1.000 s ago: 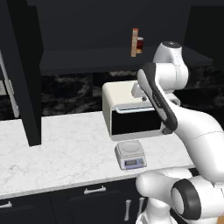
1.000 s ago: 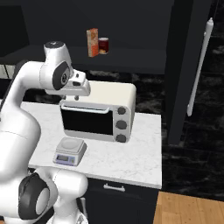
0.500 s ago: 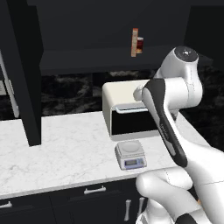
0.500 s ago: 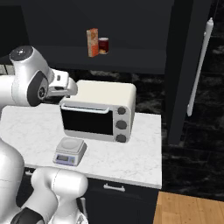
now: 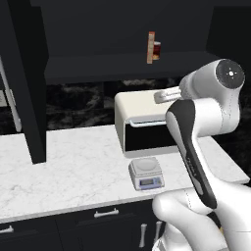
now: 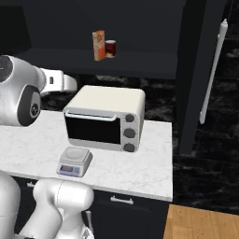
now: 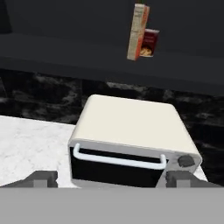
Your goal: Pick the boxed food and place it on the digital scale for weighing, and close the cabinet.
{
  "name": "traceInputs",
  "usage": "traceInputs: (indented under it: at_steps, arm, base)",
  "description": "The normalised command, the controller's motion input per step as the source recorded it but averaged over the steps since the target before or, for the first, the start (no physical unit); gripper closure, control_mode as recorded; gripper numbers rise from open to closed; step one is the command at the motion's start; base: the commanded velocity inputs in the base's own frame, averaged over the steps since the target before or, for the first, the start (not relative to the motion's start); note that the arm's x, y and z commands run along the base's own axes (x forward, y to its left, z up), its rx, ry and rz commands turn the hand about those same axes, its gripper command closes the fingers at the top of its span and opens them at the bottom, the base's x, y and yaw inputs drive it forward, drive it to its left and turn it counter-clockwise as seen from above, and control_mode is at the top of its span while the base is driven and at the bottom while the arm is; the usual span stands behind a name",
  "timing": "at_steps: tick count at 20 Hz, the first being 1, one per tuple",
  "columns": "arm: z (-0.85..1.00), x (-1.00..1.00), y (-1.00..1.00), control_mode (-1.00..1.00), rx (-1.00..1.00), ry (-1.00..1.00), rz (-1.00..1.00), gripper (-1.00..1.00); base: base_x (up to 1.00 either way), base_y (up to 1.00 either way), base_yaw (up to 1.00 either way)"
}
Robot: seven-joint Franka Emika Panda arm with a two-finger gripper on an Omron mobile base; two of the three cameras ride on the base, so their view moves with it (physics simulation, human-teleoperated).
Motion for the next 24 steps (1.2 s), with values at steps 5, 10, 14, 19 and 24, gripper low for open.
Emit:
traceInputs:
  at_steps: [5, 10, 14, 19, 24]
  arm:
    - [0.64, -0.08, 0.0, -1.0, 0.0, -0.22, 0.0, -1.0]
    - [0.58, -0.03, 0.0, -1.0, 0.01, -0.19, 0.0, -1.0]
    - [0.45, 0.0, 0.0, -1.0, 0.0, -0.11, 0.0, -1.0]
    - [0.12, 0.08, -0.01, -1.0, 0.03, -0.09, 0.0, -1.0]
    - [0.0, 0.27, -0.09, -1.0, 0.04, 0.0, 0.0, -1.0]
  base:
    - [0.0, 0.0, 0.0]
    - [0.0, 0.0, 0.0]
    - [0.0, 0.0, 0.0]
    - [0.0, 0.0, 0.0]
    - [0.0, 0.0, 0.0]
